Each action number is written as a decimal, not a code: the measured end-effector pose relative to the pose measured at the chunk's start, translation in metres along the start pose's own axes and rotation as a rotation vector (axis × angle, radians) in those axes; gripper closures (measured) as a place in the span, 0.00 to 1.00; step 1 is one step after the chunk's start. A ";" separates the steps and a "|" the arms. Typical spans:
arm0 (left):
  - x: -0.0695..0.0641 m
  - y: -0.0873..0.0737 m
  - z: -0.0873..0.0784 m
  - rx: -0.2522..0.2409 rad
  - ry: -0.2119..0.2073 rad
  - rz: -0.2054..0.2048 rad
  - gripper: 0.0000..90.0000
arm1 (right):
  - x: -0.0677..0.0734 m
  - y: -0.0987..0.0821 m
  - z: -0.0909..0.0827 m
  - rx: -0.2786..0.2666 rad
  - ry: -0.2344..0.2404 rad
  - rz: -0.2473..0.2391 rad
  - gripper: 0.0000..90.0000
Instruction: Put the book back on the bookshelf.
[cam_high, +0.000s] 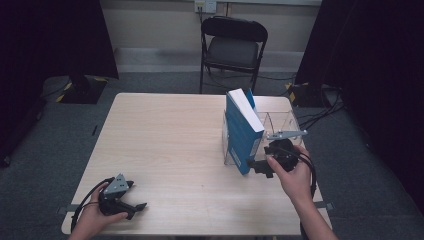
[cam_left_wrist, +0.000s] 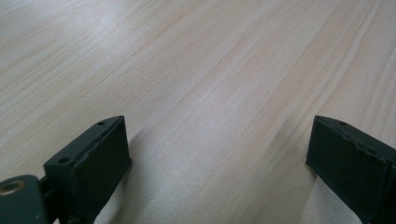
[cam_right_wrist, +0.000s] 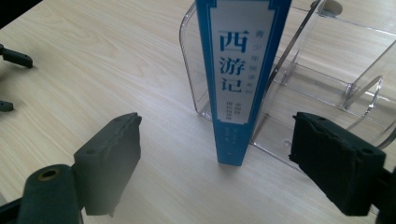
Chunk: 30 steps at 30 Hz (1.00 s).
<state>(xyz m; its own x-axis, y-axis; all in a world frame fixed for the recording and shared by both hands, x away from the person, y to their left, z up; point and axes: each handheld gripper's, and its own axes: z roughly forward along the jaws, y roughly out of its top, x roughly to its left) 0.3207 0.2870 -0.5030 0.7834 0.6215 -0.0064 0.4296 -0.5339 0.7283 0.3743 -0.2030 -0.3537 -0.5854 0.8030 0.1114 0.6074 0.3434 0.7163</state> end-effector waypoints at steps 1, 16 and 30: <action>0.000 0.000 0.000 0.000 0.000 0.000 0.06 | 0.000 -0.001 0.000 0.001 0.001 0.000 0.17; 0.000 0.000 0.000 0.000 0.000 0.000 0.06 | -0.007 -0.025 0.009 0.019 0.010 0.007 0.17; 0.000 0.000 0.000 0.000 0.000 0.001 0.06 | -0.011 -0.047 0.022 0.049 0.015 0.005 0.17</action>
<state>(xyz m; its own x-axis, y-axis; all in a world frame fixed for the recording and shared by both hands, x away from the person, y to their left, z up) 0.3208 0.2871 -0.5030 0.7836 0.6212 -0.0057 0.4289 -0.5342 0.7285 0.3636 -0.2175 -0.4038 -0.5900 0.7976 0.1255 0.6359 0.3632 0.6810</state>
